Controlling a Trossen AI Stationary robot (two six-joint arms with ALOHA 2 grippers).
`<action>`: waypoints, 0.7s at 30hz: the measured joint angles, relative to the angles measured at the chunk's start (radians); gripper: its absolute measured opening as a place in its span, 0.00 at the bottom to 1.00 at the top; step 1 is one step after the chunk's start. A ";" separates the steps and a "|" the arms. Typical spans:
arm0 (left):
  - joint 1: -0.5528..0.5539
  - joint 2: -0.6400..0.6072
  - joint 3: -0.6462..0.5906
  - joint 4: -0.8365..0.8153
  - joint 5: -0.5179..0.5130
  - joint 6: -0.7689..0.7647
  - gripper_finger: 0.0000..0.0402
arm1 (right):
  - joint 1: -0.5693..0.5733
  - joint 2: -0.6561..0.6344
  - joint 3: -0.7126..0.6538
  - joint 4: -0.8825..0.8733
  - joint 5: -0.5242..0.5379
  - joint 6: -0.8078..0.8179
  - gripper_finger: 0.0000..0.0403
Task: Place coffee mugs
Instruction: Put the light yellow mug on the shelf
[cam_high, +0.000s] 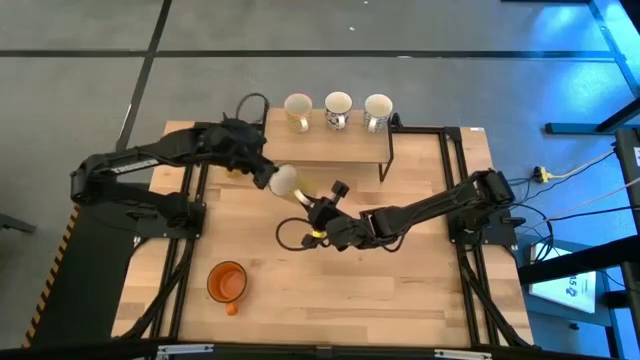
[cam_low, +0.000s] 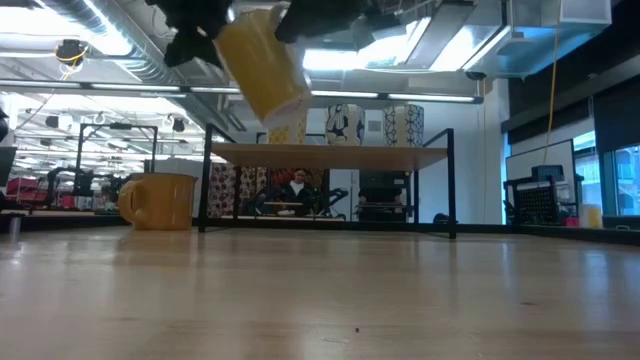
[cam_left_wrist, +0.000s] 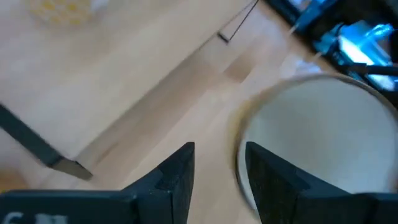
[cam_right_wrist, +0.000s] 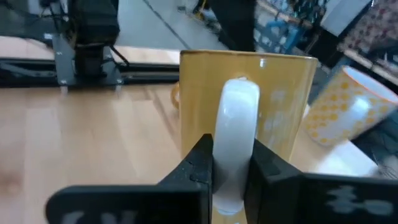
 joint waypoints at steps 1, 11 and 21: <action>0.008 -0.021 0.000 -0.001 0.000 0.013 0.34 | 0.000 -0.011 0.000 -0.024 0.006 0.019 0.07; 0.040 -0.189 0.001 0.002 -0.008 0.222 0.34 | 0.000 -0.105 0.001 -0.190 0.139 0.205 0.07; 0.040 -0.273 0.000 -0.023 0.019 0.271 0.34 | 0.000 -0.158 0.001 -0.438 0.358 0.537 0.07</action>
